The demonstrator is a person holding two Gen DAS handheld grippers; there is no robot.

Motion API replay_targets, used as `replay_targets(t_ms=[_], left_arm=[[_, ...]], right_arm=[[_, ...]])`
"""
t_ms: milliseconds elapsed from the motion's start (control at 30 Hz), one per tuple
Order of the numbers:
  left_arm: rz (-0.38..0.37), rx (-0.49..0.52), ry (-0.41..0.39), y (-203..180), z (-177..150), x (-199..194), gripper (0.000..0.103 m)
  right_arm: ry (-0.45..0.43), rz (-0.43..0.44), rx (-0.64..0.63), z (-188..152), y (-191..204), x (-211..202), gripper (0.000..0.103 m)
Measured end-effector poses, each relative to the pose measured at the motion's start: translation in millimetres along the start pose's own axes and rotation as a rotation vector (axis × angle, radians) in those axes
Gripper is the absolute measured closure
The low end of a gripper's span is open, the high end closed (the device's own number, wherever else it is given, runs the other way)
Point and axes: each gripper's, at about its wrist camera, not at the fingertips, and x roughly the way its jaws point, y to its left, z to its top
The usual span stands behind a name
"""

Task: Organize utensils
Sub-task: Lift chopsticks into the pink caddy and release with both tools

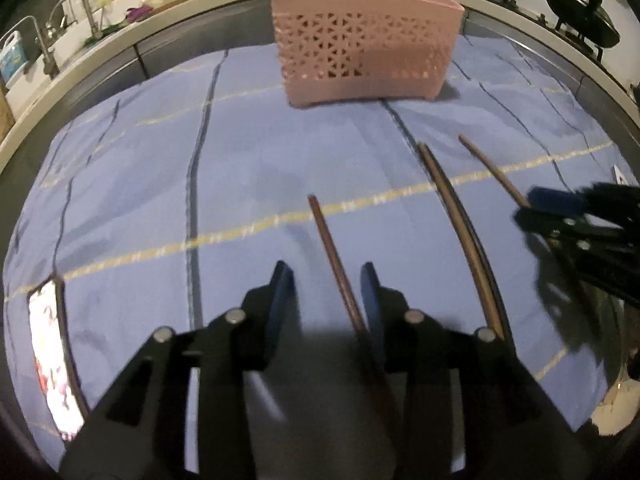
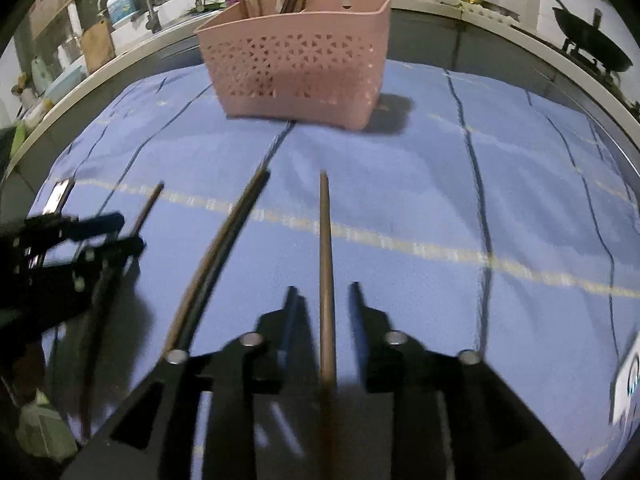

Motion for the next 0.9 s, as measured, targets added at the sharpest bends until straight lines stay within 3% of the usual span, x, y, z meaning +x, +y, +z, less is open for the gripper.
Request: replay_targets(t_ms=[33, 67, 100, 200, 500, 733, 800, 900], left_arm=[[0.003, -0.002, -0.012, -0.3, 4.3, 2.2, 0.077], [0.000, 0.000, -0.017, -0.4, 7.4, 3.8, 0.092], [-0.026, -0.005, -0.011, 0.2, 10.7, 5.4, 0.094], [-0.069, -0.027, -0.012, 3.4, 20.6, 1.2, 0.097], [-0.169, -0.058, -0.298, 23.8, 77.4, -104.1, 0.098], [-0.189, -0.074, -0.541, 39.2, 160.5, -187.2, 0.098], [-0.163, -0.072, -0.606, 39.0, 186.6, -201.6, 0.098], [-0.129, -0.077, -0.635, 39.2, 216.5, -199.2, 0.098]], right_arm=[[-0.003, 0.000, -0.010, 5.1, 1.4, 2.8, 0.073], [-0.001, 0.010, -0.014, 9.0, 2.8, 5.2, 0.085], [0.009, 0.036, -0.007, 12.9, 2.8, 7.2, 0.097], [-0.003, 0.079, 0.004, 19.8, 2.1, 0.6, 0.098], [-0.318, 0.284, 0.031, 57.0, -7.9, -98.9, 0.098], [-0.498, 0.359, 0.059, 145.8, -14.4, -154.8, 0.098], [-0.555, 0.341, 0.077, 178.1, -16.1, -160.4, 0.098], [-0.649, 0.271, 0.080, 214.3, -15.2, -157.7, 0.098]])
